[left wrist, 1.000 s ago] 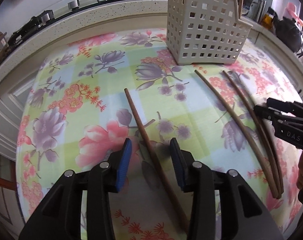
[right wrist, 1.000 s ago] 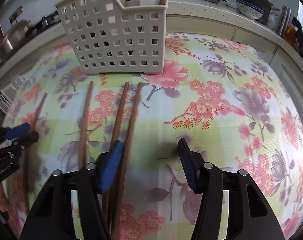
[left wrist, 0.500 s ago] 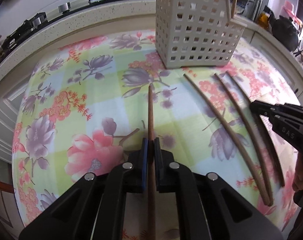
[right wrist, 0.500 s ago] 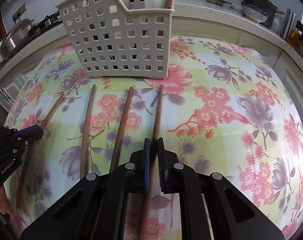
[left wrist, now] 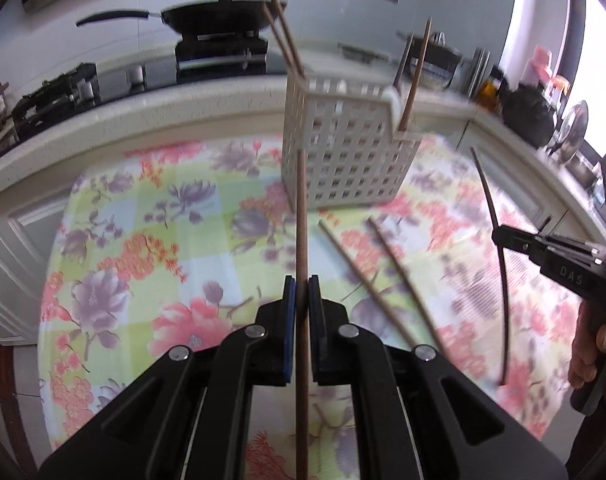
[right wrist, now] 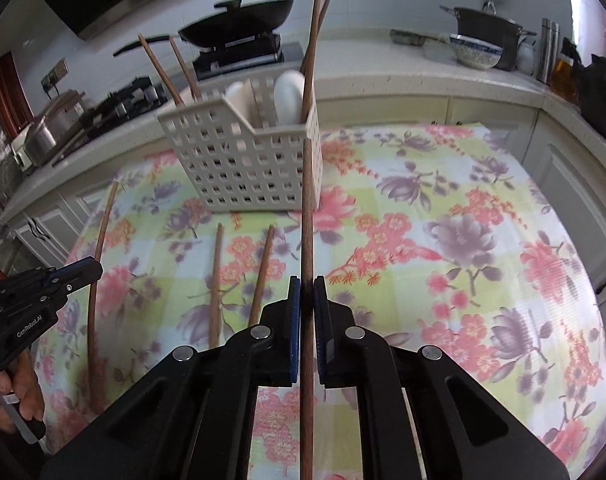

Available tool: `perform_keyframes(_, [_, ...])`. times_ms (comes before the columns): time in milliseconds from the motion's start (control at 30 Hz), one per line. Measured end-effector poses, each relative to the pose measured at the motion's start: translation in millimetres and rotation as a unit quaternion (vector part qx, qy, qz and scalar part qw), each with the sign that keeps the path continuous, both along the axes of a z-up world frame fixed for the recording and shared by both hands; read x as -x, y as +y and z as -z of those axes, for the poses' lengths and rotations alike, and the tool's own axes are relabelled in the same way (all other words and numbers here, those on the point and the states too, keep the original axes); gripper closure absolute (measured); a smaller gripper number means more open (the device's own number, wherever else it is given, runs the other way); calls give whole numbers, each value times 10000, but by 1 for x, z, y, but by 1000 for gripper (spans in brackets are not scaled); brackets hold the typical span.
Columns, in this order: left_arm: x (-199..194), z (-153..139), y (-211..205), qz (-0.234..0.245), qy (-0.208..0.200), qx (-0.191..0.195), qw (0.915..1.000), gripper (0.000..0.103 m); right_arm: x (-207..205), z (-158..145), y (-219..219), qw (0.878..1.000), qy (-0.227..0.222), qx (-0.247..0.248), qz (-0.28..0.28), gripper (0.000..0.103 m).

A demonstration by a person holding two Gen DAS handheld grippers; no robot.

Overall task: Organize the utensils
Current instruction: 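Lift both chopsticks upright and lower them into the white holder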

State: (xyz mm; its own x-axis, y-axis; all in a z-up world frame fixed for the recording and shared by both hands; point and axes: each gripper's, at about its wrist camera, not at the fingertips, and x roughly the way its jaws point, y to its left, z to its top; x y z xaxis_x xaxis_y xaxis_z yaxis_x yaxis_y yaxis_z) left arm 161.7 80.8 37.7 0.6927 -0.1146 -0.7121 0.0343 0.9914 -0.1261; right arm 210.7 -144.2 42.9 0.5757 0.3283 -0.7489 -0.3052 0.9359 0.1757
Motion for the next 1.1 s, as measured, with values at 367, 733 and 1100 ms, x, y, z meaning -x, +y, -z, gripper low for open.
perform_keyframes(367, [22, -58, -6, -2, -688, 265, 9973, 97, 23, -50, -17, 9983, -498, -286, 54, 95])
perform_keyframes(733, [17, -63, -15, 91, -748, 232, 9969, 97, 22, -51, -18, 9981, -523, -307, 63, 95])
perform_keyframes(1100, [-17, -123, -10, 270, -1223, 307, 9916, 97, -12, -82, -10, 9969, -603, -450, -211, 95])
